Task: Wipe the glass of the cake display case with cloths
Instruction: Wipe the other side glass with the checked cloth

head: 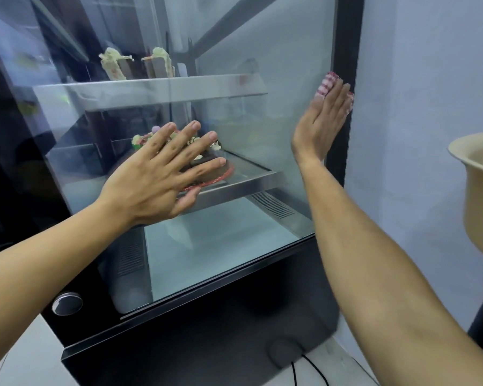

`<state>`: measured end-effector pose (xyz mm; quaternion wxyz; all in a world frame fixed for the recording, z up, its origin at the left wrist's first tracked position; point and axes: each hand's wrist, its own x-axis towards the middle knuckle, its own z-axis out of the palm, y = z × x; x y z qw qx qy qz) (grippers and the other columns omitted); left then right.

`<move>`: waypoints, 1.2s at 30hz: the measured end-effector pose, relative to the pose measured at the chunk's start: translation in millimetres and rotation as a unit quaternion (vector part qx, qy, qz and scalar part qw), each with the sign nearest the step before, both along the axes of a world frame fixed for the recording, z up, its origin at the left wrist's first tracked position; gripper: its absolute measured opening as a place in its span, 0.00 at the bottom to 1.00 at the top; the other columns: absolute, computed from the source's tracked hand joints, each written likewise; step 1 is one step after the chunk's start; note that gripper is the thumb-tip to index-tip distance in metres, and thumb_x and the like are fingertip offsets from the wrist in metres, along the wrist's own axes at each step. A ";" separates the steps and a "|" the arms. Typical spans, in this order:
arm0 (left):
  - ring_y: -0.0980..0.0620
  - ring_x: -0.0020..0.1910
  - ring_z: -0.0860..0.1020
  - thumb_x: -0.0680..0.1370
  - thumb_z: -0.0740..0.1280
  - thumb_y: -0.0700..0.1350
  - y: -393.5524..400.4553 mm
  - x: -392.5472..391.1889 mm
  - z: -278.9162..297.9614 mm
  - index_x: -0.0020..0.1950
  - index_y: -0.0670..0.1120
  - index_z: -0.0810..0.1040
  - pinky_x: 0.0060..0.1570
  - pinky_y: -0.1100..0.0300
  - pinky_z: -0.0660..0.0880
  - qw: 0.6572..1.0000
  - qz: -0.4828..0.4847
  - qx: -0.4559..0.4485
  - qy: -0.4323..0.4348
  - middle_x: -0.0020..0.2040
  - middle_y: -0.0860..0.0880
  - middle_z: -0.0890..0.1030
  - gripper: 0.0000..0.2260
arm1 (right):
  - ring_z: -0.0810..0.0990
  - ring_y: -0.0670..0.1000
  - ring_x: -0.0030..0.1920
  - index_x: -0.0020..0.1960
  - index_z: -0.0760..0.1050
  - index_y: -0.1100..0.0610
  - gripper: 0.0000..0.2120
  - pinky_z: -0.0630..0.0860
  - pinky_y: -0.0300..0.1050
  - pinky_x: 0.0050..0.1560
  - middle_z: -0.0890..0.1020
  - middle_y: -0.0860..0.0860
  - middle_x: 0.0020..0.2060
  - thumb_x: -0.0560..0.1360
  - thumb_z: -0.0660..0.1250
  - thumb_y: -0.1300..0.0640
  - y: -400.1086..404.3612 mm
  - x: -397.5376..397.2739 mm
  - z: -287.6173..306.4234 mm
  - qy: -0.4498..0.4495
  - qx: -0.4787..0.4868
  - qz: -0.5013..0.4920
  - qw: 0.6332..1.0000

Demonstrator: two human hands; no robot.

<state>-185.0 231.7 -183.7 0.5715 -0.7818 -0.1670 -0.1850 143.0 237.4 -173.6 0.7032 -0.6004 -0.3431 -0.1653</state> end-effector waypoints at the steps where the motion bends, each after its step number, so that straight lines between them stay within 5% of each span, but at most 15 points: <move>1: 0.36 0.84 0.48 0.84 0.51 0.57 -0.1 0.2 0.0 0.86 0.51 0.50 0.80 0.36 0.52 1.000 0.001 0.002 -0.001 0.85 0.41 0.49 0.30 | 0.46 0.52 0.83 0.84 0.50 0.58 0.27 0.37 0.48 0.82 0.51 0.55 0.84 0.87 0.43 0.50 -2.3 4.6 -10.8 0.006 0.006 -0.007 1.000; 4: 0.36 0.84 0.49 0.84 0.52 0.57 -0.5 -0.3 0.7 0.86 0.52 0.51 0.80 0.36 0.53 1.000 0.000 0.004 -0.003 0.85 0.41 0.49 0.30 | 0.49 0.52 0.83 0.84 0.53 0.59 0.27 0.38 0.44 0.81 0.54 0.55 0.83 0.87 0.42 0.52 -10.6 14.9 -95.8 0.115 -0.010 -0.002 0.993; 7: 0.36 0.84 0.49 0.84 0.52 0.57 -0.1 -1.1 0.0 0.86 0.52 0.51 0.80 0.36 0.53 1.000 0.000 0.006 -0.005 0.85 0.41 0.50 0.30 | 0.45 0.53 0.83 0.84 0.46 0.62 0.28 0.35 0.44 0.79 0.48 0.57 0.84 0.87 0.41 0.52 -19.5 9.3 -185.7 0.243 -0.080 0.028 0.966; 10: 0.37 0.84 0.48 0.84 0.51 0.57 -0.6 -0.4 -0.5 0.86 0.52 0.49 0.80 0.37 0.51 1.000 0.001 0.010 -0.001 0.85 0.41 0.49 0.30 | 0.40 0.53 0.83 0.83 0.40 0.63 0.28 0.33 0.45 0.79 0.43 0.57 0.83 0.88 0.42 0.52 -14.8 9.6 -203.9 0.317 -0.118 0.029 0.941; 15: 0.37 0.84 0.46 0.84 0.51 0.57 -0.5 -1.2 -0.6 0.86 0.52 0.48 0.81 0.37 0.50 1.000 0.000 0.000 -0.001 0.85 0.42 0.48 0.30 | 0.41 0.57 0.83 0.82 0.40 0.67 0.30 0.28 0.40 0.76 0.43 0.61 0.83 0.88 0.44 0.51 -21.9 -81.3 -209.8 0.287 -0.161 0.011 0.944; 17: 0.37 0.84 0.46 0.84 0.51 0.57 -0.3 -1.9 -1.2 0.86 0.52 0.49 0.81 0.37 0.50 1.000 -0.002 0.000 -0.002 0.85 0.42 0.48 0.30 | 0.40 0.58 0.83 0.81 0.38 0.67 0.33 0.24 0.36 0.74 0.41 0.62 0.82 0.85 0.43 0.48 -43.4 -184.7 -211.5 0.239 -0.198 0.084 0.947; 20: 0.37 0.84 0.45 0.85 0.50 0.57 -0.9 -2.3 0.6 0.86 0.52 0.50 0.81 0.37 0.50 1.000 -0.003 -0.011 0.001 0.85 0.42 0.47 0.29 | 0.46 0.59 0.82 0.81 0.40 0.70 0.37 0.40 0.45 0.79 0.48 0.64 0.81 0.83 0.49 0.48 -62.7 -309.2 -223.2 0.196 -0.225 0.147 0.943; 22: 0.37 0.84 0.45 0.85 0.49 0.57 -0.2 -5.2 0.2 0.86 0.53 0.50 0.81 0.37 0.49 1.000 -0.006 -0.021 0.003 0.85 0.42 0.47 0.29 | 0.35 0.54 0.82 0.80 0.29 0.64 0.36 0.33 0.44 0.79 0.36 0.59 0.81 0.85 0.46 0.46 -67.4 -349.2 -209.1 0.248 -0.201 0.240 0.917; 24: 0.37 0.84 0.45 0.85 0.49 0.57 0.1 -5.1 0.3 0.86 0.52 0.51 0.81 0.37 0.49 1.000 -0.009 -0.020 -0.001 0.85 0.42 0.47 0.29 | 0.29 0.54 0.81 0.78 0.26 0.61 0.36 0.24 0.41 0.75 0.29 0.57 0.79 0.84 0.40 0.41 -59.4 -316.8 -197.5 0.331 -0.219 0.243 0.885; 28: 0.37 0.84 0.45 0.84 0.49 0.57 0.7 -2.3 -1.3 0.86 0.52 0.50 0.81 0.36 0.50 1.000 -0.005 -0.013 -0.004 0.85 0.42 0.47 0.29 | 0.39 0.60 0.83 0.81 0.36 0.66 0.36 0.32 0.51 0.79 0.42 0.64 0.82 0.86 0.48 0.46 -37.0 -140.2 -180.0 0.347 -0.194 0.095 0.913; 31: 0.37 0.84 0.45 0.84 0.48 0.57 2.5 -3.2 -2.4 0.86 0.52 0.50 0.80 0.36 0.50 1.000 -0.006 -0.012 -0.004 0.85 0.42 0.46 0.29 | 0.39 0.57 0.83 0.83 0.36 0.59 0.33 0.34 0.51 0.81 0.41 0.59 0.83 0.84 0.38 0.44 -39.2 -34.0 -173.4 0.338 -0.144 0.098 0.925; 36: 0.37 0.84 0.46 0.84 0.49 0.58 1.9 -1.7 -1.7 0.86 0.52 0.49 0.81 0.37 0.50 1.000 -0.010 -0.004 -0.005 0.85 0.42 0.47 0.30 | 0.43 0.54 0.83 0.83 0.41 0.63 0.28 0.34 0.46 0.79 0.45 0.58 0.84 0.88 0.43 0.53 -27.6 -26.7 -177.0 0.355 -0.108 0.024 0.928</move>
